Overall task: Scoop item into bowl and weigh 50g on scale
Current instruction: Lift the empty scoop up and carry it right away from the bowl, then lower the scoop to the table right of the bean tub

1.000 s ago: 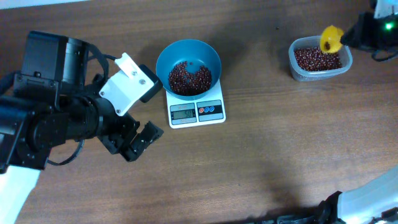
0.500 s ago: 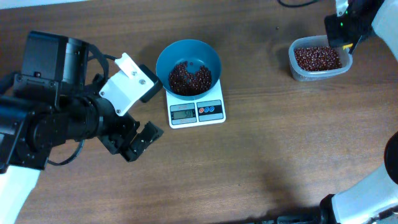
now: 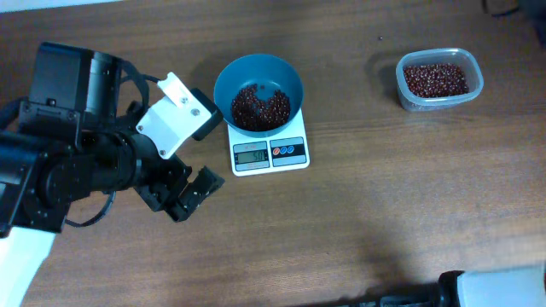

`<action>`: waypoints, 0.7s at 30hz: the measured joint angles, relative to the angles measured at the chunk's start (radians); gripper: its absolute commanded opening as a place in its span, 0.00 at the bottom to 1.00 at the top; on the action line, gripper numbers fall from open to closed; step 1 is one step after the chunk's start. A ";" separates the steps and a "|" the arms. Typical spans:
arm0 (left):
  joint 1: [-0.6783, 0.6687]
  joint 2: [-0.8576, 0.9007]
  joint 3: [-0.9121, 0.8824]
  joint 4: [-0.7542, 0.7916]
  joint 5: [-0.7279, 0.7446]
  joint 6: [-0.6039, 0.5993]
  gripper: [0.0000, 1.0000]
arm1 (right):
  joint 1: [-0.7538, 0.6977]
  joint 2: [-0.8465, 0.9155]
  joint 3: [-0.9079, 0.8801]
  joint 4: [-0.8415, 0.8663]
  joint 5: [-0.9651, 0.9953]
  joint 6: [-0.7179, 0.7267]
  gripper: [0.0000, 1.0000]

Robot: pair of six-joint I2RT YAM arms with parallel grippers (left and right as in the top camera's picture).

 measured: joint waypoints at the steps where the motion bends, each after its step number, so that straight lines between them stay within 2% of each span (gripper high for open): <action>1: 0.000 0.000 0.000 0.000 0.000 0.000 0.98 | 0.000 -0.038 0.000 0.001 -0.013 0.009 0.04; 4: 0.000 0.000 0.000 0.000 0.000 0.000 0.98 | 0.000 -0.125 0.000 -0.015 -0.032 0.019 0.08; 5: 0.000 0.000 0.000 0.000 0.000 0.000 0.98 | 0.000 -0.170 0.000 -0.037 -0.038 0.022 0.18; 9: 0.000 0.000 0.000 0.000 0.000 0.000 0.98 | 0.000 -0.243 0.004 -0.190 -0.045 0.028 0.48; 11: 0.000 0.000 0.000 0.000 0.000 0.000 0.98 | 0.000 -0.258 0.007 -0.280 -0.045 0.030 0.58; 13: 0.000 0.000 0.000 0.001 0.000 0.000 0.99 | 0.000 -0.252 0.007 -0.387 -0.046 0.027 0.74; 14: 0.000 0.000 0.000 0.000 0.000 0.000 0.98 | 0.000 -0.248 0.008 -0.431 -0.046 0.028 0.76; 16: 0.000 0.000 0.000 0.001 0.000 0.000 0.98 | 0.000 -0.237 0.008 -0.505 -0.047 0.027 0.87; 18: 0.000 0.000 0.000 0.001 0.000 0.000 0.98 | 0.000 -0.225 0.009 -0.557 -0.045 0.025 0.91; 19: 0.000 0.000 0.000 0.000 0.000 0.000 0.98 | 0.000 -0.220 0.009 -0.600 -0.042 0.026 1.00; 21: 0.000 0.000 0.000 0.000 0.000 0.000 0.98 | 0.000 -0.212 0.009 -0.679 -0.037 0.028 0.99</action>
